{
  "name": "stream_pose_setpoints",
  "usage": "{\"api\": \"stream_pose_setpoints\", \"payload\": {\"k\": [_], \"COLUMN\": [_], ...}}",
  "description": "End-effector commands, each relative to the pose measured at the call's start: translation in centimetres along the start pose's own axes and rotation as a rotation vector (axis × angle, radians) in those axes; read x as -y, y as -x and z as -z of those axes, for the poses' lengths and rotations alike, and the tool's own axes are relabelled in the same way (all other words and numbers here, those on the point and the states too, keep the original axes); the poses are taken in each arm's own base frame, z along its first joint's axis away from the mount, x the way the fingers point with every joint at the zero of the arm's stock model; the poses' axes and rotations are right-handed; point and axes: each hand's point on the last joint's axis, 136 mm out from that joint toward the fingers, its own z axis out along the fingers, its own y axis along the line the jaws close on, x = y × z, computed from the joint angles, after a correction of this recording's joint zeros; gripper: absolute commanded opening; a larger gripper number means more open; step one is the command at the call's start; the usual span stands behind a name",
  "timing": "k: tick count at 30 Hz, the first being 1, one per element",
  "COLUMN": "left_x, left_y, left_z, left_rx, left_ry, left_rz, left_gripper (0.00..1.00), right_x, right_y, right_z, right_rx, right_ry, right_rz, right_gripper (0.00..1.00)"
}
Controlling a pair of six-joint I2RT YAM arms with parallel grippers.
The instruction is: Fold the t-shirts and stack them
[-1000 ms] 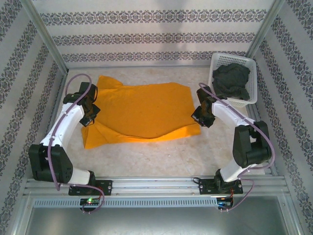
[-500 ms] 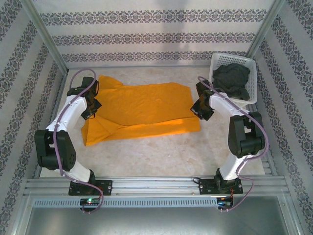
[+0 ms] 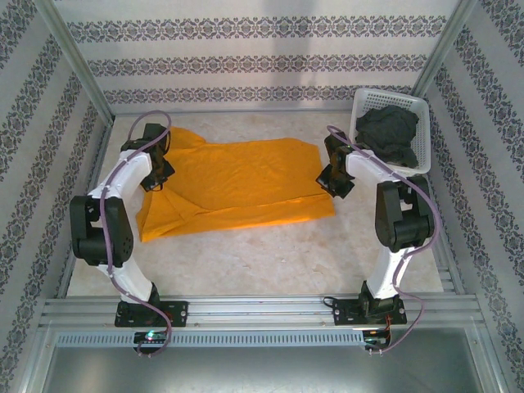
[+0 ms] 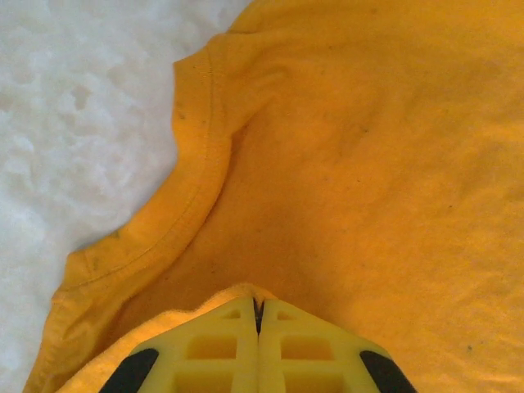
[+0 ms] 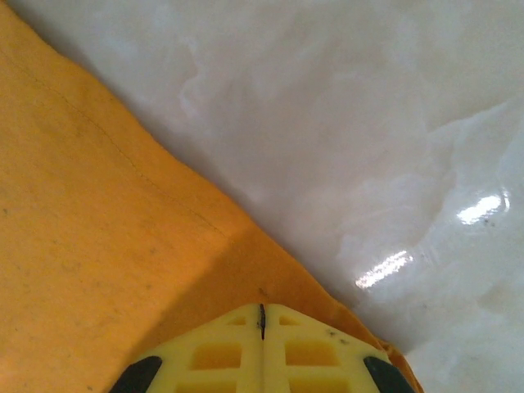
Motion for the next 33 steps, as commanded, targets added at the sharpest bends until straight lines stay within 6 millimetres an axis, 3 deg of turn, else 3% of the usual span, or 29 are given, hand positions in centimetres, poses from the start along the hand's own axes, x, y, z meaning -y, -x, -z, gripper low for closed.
{"api": "stream_pose_setpoints", "payload": {"k": [1, 4, 6, 10, 16, 21, 26, 33], "left_x": [0.8, -0.8, -2.2, -5.1, -10.4, -13.8, -13.3, -11.9], "left_y": [1.9, 2.1, 1.7, -1.8, -9.1, -12.3, -13.1, -12.2], "left_z": [0.6, 1.6, 2.2, 2.6, 1.9, 1.4, 0.0, -1.5], "left_rx": [0.036, 0.021, 0.01, -0.054, -0.202, -0.294, -0.328, -0.326], "left_ry": [-0.037, -0.037, -0.056, -0.067, -0.009, 0.021, -0.045, -0.1], "left_rz": [-0.053, -0.001, 0.055, 0.172, 0.31, 0.384, 0.496, 0.558], "left_gripper": [0.28, 0.52, 0.6, 0.61, 0.53, 0.5, 0.51, 0.49], "right_x": [-0.8, -0.1, 0.6, 3.0, 7.0, 8.2, 7.6, 7.5], "right_y": [1.0, 1.6, 1.6, -0.7, -5.2, -6.5, -6.6, -6.3], "right_z": [0.6, 2.2, 3.4, 3.9, 2.0, 0.7, -0.6, -2.1], "right_rx": [0.018, 0.059, 0.084, 0.06, -0.031, -0.083, -0.122, -0.145], "right_ry": [0.011, 0.013, 0.026, 0.049, 0.058, 0.061, 0.093, 0.08], "right_rz": [0.037, 0.051, 0.059, 0.056, 0.082, 0.102, 0.1, 0.08], "right_gripper": [0.29, 0.48, 0.51, 0.51, 0.51, 0.51, 0.49, 0.45]}}
